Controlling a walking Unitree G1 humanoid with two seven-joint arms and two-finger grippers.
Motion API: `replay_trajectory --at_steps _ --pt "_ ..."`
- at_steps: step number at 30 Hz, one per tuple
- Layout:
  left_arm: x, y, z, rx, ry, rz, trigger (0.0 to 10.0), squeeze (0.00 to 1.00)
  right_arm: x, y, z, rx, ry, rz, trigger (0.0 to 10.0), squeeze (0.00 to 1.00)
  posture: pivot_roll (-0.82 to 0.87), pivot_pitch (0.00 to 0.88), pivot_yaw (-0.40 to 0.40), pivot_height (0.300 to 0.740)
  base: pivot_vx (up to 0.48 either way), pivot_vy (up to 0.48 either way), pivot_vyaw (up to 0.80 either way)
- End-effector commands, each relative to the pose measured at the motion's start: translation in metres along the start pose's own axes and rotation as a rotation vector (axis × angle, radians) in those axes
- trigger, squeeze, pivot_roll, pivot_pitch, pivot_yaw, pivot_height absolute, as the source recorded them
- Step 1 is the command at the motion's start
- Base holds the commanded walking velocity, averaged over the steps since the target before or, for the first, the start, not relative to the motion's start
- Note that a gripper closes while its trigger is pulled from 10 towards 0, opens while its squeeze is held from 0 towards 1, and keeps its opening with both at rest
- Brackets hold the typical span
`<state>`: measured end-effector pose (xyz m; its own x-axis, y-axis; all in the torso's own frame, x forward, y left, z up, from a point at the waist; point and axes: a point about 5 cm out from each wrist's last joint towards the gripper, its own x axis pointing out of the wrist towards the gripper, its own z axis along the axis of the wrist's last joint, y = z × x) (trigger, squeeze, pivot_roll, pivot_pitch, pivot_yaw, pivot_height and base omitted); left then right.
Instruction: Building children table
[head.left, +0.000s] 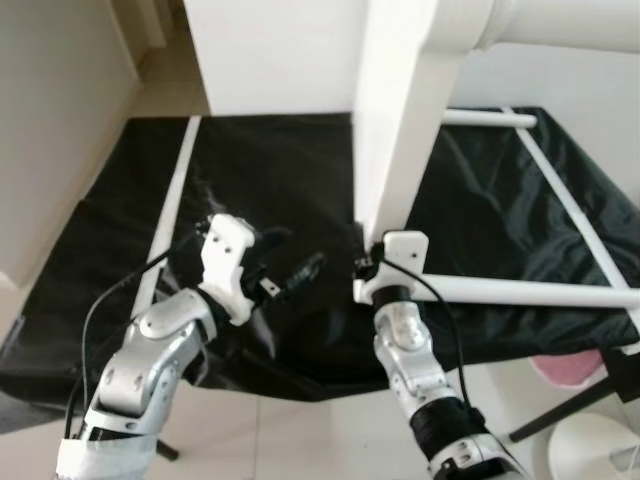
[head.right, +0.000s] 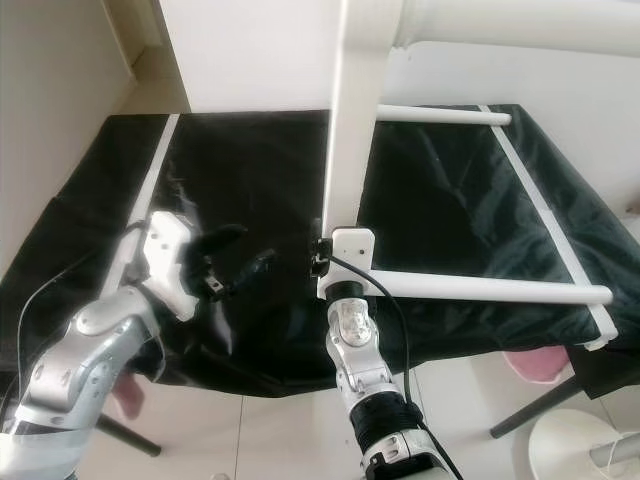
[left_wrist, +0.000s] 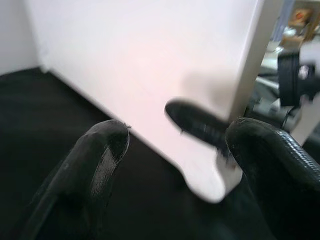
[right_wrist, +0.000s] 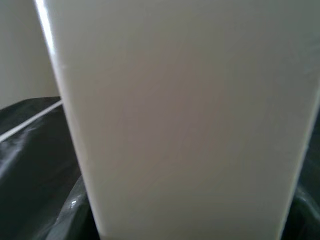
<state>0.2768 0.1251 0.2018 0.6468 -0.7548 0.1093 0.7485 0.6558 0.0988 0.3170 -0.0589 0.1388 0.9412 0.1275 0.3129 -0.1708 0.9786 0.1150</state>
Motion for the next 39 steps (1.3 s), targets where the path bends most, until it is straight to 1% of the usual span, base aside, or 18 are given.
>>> replay_trajectory --at_steps 1,4,10,12,14,16,17,21,22,23,24,29,30,31,34,36,37,39 --pt "-0.002 -0.002 0.013 0.009 -0.046 -0.072 10.0 0.00 -0.008 0.049 0.003 0.074 -0.021 0.212 0.0 0.00 0.05 0.028 -0.006 0.740 0.000 0.000 0.00" --pt "-0.003 -0.002 0.025 0.016 -0.084 -0.090 10.0 0.00 -0.016 0.059 0.001 0.074 -0.028 0.299 0.0 0.00 0.05 0.028 -0.008 0.740 0.000 0.000 0.00" --pt "-0.002 -0.005 0.028 0.028 -0.092 -0.103 10.0 0.00 -0.019 0.063 0.001 0.068 -0.037 0.330 0.0 0.00 0.05 0.035 -0.010 0.740 0.000 0.000 0.00" --pt "-0.002 -0.007 0.029 0.029 -0.098 -0.113 10.0 0.00 -0.020 0.067 0.003 0.058 -0.052 0.358 0.0 0.00 0.05 0.041 -0.011 0.740 0.000 0.000 0.00" --pt "-0.002 -0.008 0.032 0.034 -0.106 -0.123 10.0 0.00 -0.023 0.075 0.004 0.059 -0.068 0.400 0.0 0.00 0.05 0.047 -0.012 0.740 0.000 0.000 0.00" --pt "-0.001 -0.009 0.034 0.035 -0.110 -0.122 10.0 0.00 -0.023 0.078 0.005 0.063 -0.070 0.405 0.0 0.00 0.05 0.049 -0.013 0.740 0.000 0.000 0.00" --pt "-0.001 -0.009 0.035 0.035 -0.111 -0.123 10.0 0.00 -0.023 0.078 0.005 0.065 -0.069 0.405 10.0 0.00 0.05 0.049 -0.013 0.740 0.000 0.000 0.00" --pt "-0.002 -0.009 0.036 0.032 -0.112 -0.125 10.0 0.00 -0.022 0.077 0.005 0.065 -0.068 0.401 10.0 0.00 0.06 0.054 -0.014 0.740 0.000 0.000 0.00" --pt "-0.002 -0.010 0.036 0.030 -0.114 -0.125 10.0 0.00 -0.021 0.076 0.005 0.075 -0.067 0.398 10.0 0.07 0.06 0.054 -0.014 0.740 0.000 0.000 0.00" --pt "-0.002 -0.010 0.036 0.030 -0.114 -0.125 10.0 0.00 -0.021 0.076 0.005 0.075 -0.067 0.398 10.0 0.07 0.06 0.054 -0.014 0.740 0.000 0.000 0.00" --pt "-0.003 -0.011 0.037 0.029 -0.115 -0.124 10.0 0.00 -0.018 0.071 0.008 0.105 -0.076 0.386 10.0 1.00 0.06 0.058 -0.016 0.740 0.000 0.000 0.00" --pt "-0.004 -0.012 0.037 0.028 -0.115 -0.124 10.0 0.00 -0.016 0.063 0.011 0.109 -0.080 0.382 10.0 1.00 0.06 0.065 -0.019 0.740 0.000 0.000 0.00" --pt "-0.004 -0.012 0.038 0.027 -0.115 -0.126 10.0 0.00 -0.016 0.058 0.012 0.114 -0.064 0.400 10.0 0.00 0.06 0.065 -0.019 0.740 0.000 0.000 0.00" --pt "-0.004 -0.012 0.038 0.027 -0.115 -0.126 10.0 0.00 -0.016 0.058 0.012 0.114 -0.064 0.400 10.0 0.00 0.06 0.065 -0.019 0.740 0.000 0.000 0.00" --pt "-0.004 -0.015 0.039 0.025 -0.115 -0.147 10.0 0.00 -0.021 0.049 0.015 0.145 -0.022 0.500 10.0 0.00 0.05 0.072 -0.021 0.740 0.000 0.000 0.00" --pt "-0.004 -0.016 0.040 0.030 -0.111 -0.165 10.0 0.00 -0.025 0.048 0.016 0.136 -0.018 0.551 10.0 0.00 0.04 0.076 -0.022 0.740 0.000 0.000 0.00" --pt "-0.004 -0.016 0.040 0.030 -0.111 -0.165 10.0 0.00 -0.025 0.048 0.016 0.136 -0.018 0.551 10.0 0.00 0.04 0.076 -0.022 0.740 0.000 0.000 0.00" --pt "-0.007 -0.015 0.039 0.040 -0.093 -0.178 10.0 0.00 -0.031 0.048 0.017 0.132 -0.005 0.613 10.0 0.00 0.04 0.076 -0.022 0.740 0.000 0.000 0.00"
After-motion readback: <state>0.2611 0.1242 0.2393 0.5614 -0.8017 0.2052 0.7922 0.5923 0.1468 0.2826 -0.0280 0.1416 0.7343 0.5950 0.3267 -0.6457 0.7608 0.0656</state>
